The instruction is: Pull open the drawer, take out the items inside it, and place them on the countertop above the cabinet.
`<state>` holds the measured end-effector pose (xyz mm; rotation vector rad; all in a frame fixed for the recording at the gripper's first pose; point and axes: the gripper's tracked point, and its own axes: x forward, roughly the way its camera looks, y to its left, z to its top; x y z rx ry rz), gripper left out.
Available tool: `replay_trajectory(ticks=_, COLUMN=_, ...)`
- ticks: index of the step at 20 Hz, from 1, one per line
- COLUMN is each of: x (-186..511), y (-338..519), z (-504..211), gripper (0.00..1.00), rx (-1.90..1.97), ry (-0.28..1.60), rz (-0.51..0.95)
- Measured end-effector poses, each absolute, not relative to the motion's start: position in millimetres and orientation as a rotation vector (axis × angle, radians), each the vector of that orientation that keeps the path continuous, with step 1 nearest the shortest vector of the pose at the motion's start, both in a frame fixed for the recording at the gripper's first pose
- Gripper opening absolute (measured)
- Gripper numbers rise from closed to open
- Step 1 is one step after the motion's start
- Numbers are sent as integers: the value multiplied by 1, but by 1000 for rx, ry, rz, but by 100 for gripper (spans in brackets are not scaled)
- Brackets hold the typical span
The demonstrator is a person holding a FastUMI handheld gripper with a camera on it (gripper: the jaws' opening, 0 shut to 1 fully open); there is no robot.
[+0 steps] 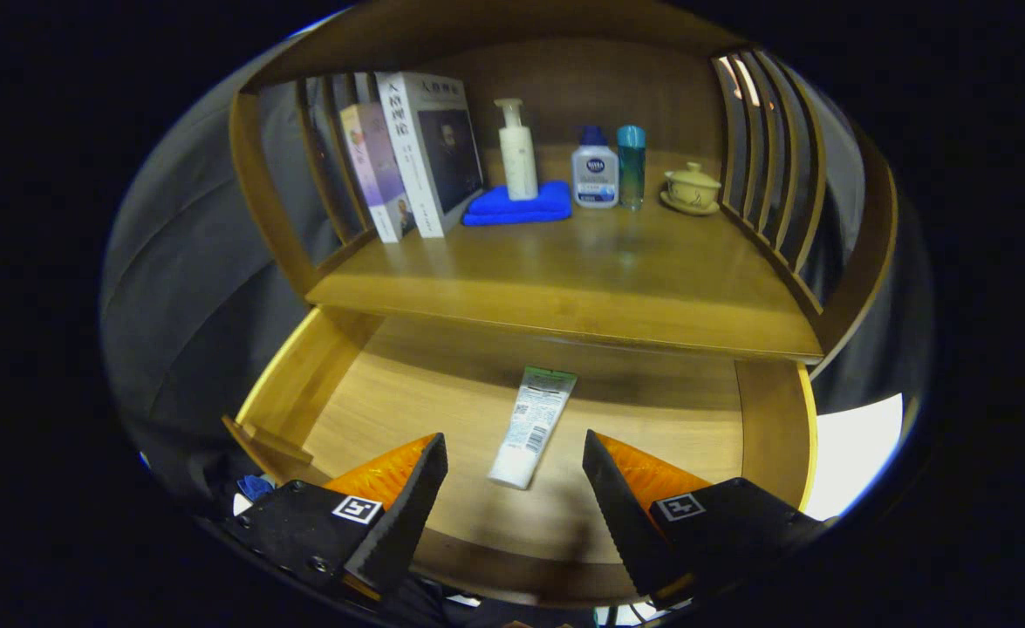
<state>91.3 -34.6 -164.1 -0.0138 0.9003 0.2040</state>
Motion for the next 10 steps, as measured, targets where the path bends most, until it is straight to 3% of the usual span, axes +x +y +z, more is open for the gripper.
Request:
replay_trajectory(ticks=6, x=105, y=-32, z=-232, gripper=99, rx=-28, ry=1198, rz=195)
replay_trajectory(ticks=10, x=98, y=-31, z=-252, gripper=98, rx=-3, ry=1293, rz=182)
